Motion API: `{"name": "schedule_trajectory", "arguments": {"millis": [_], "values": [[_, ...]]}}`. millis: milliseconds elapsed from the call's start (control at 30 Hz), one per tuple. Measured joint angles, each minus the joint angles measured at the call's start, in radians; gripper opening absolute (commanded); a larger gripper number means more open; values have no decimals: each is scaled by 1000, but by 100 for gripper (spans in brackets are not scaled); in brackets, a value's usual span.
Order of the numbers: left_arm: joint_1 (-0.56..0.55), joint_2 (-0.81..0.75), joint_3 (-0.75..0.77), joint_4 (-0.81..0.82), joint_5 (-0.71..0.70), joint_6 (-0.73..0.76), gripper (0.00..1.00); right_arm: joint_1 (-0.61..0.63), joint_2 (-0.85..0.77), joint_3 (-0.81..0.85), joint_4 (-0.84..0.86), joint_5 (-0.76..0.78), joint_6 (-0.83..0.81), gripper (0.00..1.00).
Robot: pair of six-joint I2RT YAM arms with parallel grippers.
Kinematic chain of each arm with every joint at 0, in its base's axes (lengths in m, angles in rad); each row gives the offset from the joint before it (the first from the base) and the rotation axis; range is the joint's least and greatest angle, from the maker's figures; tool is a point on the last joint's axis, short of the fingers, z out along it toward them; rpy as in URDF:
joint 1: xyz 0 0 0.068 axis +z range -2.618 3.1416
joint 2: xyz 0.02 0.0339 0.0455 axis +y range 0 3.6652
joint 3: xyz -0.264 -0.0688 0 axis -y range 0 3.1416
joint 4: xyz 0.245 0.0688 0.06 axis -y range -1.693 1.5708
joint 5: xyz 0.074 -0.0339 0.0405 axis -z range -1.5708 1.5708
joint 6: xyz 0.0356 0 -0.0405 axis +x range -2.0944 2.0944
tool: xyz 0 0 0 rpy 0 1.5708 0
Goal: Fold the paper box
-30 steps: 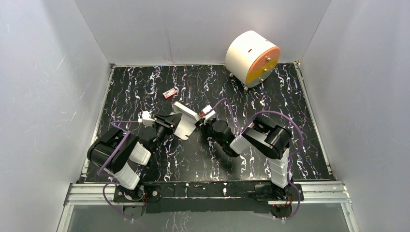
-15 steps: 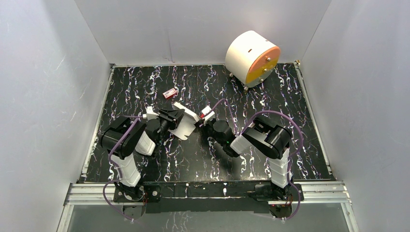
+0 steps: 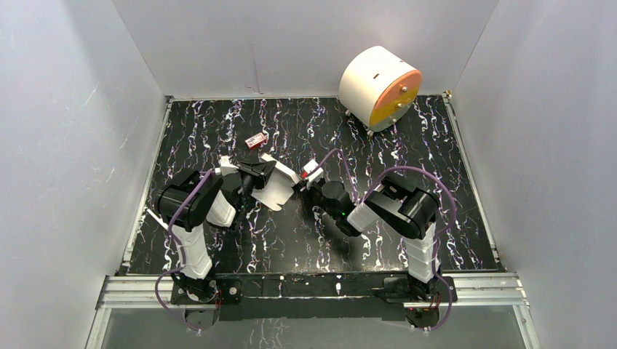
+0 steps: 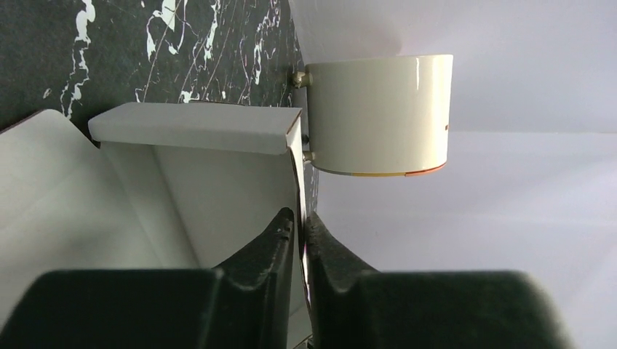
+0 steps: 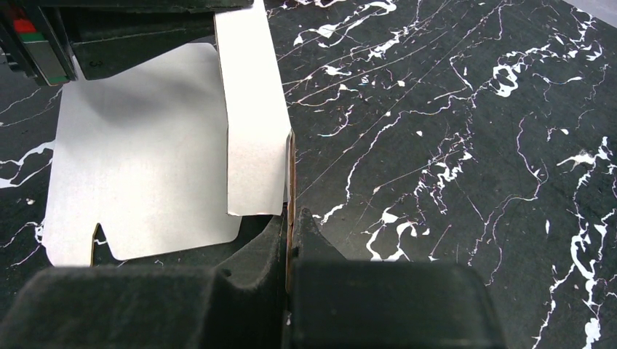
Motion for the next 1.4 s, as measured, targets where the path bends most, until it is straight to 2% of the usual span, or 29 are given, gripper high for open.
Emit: {"name": "schedule_trajectory", "arguments": {"millis": [33, 367, 533, 933, 1400], "values": [[1, 3, 0, 3, -1, -3, 0, 0, 0, 0, 0, -2, 0, 0], [-9, -17, -65, 49, -44, -31, 0, 2, -3, -26, 32, -35, 5, 6], [-29, -60, -119, 50, -93, -35, 0, 2, -4, -36, 48, -53, 12, 2], [-169, -191, -251, 49, -288, -22, 0, 12, -11, -48, 56, -22, 96, 0], [-245, -240, -312, 52, -330, -13, 0, 14, -37, -42, -3, -2, 146, 1]]}}
